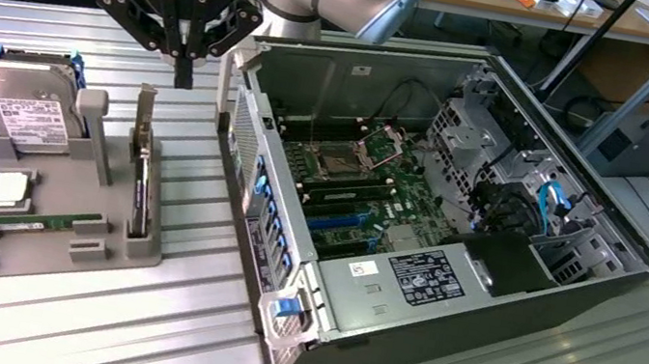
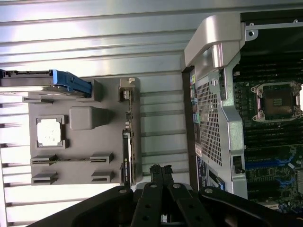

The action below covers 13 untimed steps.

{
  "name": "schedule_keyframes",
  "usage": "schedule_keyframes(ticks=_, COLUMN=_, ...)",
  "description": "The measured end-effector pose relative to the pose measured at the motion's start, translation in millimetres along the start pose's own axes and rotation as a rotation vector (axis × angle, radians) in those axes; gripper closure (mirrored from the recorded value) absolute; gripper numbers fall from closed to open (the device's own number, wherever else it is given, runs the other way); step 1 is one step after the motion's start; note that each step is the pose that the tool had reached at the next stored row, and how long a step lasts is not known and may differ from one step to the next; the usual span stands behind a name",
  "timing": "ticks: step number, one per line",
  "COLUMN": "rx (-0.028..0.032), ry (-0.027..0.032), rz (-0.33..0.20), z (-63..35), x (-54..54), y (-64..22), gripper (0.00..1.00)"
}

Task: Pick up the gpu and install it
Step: 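Pick up the gpu and move the gpu toward the slot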

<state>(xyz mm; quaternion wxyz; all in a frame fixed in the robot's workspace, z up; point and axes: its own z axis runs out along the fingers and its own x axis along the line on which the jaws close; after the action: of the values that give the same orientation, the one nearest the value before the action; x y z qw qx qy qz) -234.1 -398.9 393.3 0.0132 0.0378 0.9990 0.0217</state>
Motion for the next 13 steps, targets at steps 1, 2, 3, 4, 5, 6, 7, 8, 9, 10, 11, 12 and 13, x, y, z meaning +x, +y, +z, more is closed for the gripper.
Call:
schedule_keyframes(ticks=1, rx=0.0, ry=0.0, rz=0.0, z=0.0, x=0.0, y=0.0, gripper=0.89)
schedule_keyframes(ticks=2, rx=0.0, ry=0.0, rz=0.0, z=0.0, x=0.0, y=0.0, gripper=0.76)
schedule_keyframes(ticks=3, rx=0.0, ry=0.0, rz=0.0, z=0.0, x=0.0, y=0.0, gripper=0.71)
schedule_keyframes(ticks=4, rx=0.0, ry=0.0, rz=0.0, z=0.0, x=0.0, y=0.0, gripper=0.58)
schedule_keyframes(ticks=5, rx=0.0, ry=0.0, rz=0.0, z=0.0, x=0.0, y=0.0, gripper=0.52)
schedule_keyframes(ticks=6, rx=0.0, ry=0.0, rz=0.0, z=0.0, x=0.0, y=0.0, gripper=0.52)
schedule_keyframes(ticks=7, rx=0.0, ry=0.0, rz=0.0, z=0.0, x=0.0, y=0.0, gripper=0.52)
schedule_keyframes(ticks=8, rx=0.0, ry=0.0001, rz=0.0, z=0.0, x=0.0, y=0.0, gripper=0.52)
schedule_keyframes(ticks=9, rx=0.0, ry=0.0, rz=0.0, z=0.2, x=1.7, y=-0.2, gripper=0.52)
schedule_keyframes(ticks=10, rx=0.0, ry=0.0, rz=0.0, z=0.3, x=3.0, y=-0.3, gripper=0.52)
schedule_keyframes(ticks=11, rx=-0.0001, ry=0.0, rz=0.0, z=0.4, x=4.3, y=-0.4, gripper=0.52)
schedule_keyframes(ticks=12, rx=-0.0001, ry=0.0, rz=0.0, z=0.6, x=5.6, y=-0.5, gripper=0.52)
schedule_keyframes(ticks=13, rx=-0.0001, ry=0.0, rz=0.0, z=0.6, x=6.4, y=-0.5, gripper=0.52)
